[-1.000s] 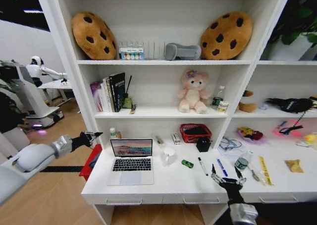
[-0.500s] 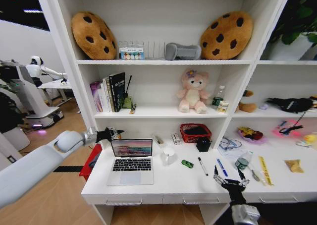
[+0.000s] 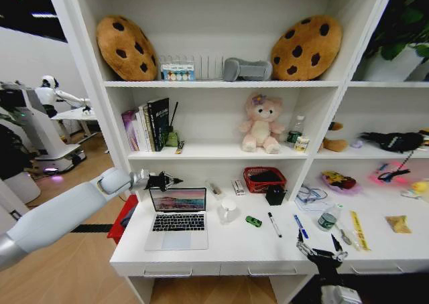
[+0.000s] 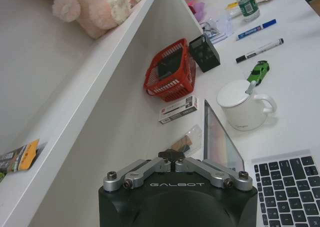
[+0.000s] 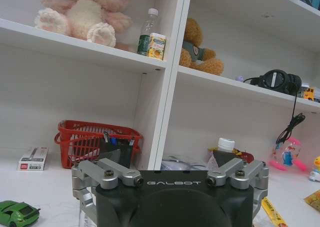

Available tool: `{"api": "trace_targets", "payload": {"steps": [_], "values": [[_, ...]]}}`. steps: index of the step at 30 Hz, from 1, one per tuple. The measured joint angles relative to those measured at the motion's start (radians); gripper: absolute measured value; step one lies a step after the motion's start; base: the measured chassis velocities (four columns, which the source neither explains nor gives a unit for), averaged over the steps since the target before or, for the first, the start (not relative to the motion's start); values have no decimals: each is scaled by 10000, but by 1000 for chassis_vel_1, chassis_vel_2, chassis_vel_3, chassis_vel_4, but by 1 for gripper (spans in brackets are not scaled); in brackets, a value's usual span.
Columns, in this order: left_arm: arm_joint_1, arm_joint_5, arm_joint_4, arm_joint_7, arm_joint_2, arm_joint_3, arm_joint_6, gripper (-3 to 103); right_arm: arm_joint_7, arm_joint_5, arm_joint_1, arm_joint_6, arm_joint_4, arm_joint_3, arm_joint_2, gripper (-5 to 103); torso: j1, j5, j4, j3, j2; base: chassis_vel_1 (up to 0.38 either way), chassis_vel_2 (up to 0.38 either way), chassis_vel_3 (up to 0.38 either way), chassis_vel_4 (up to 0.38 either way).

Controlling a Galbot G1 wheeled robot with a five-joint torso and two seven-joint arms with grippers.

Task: Organize the objects on the table.

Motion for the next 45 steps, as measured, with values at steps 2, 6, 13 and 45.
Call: {"api": "trace_targets", "payload": {"steps": [2,6,13,45], "values": [[-535,96,394,337,-227,470,-330,0,-21,18,9,38,-69,33,3,100,0,0,0,0,0,0,0,0,0],[-1062,251,912,875,-510,970,-623,0,-23,20,37,54,-118,49,12,100,1,2,-2,0,0,0,0,0,0],[-1722,793,1217,2237,-663,1517,-872,0,-29,113,51,122,-248,227,-7,100,0,2,0,0,0,0,0,0,0],[-2058,1579,-785,3120,57,2276,-534,0,-37,439,-106,452,-285,566,180,100,-1,0,-1,-1,0,0,0,0,0]]}}
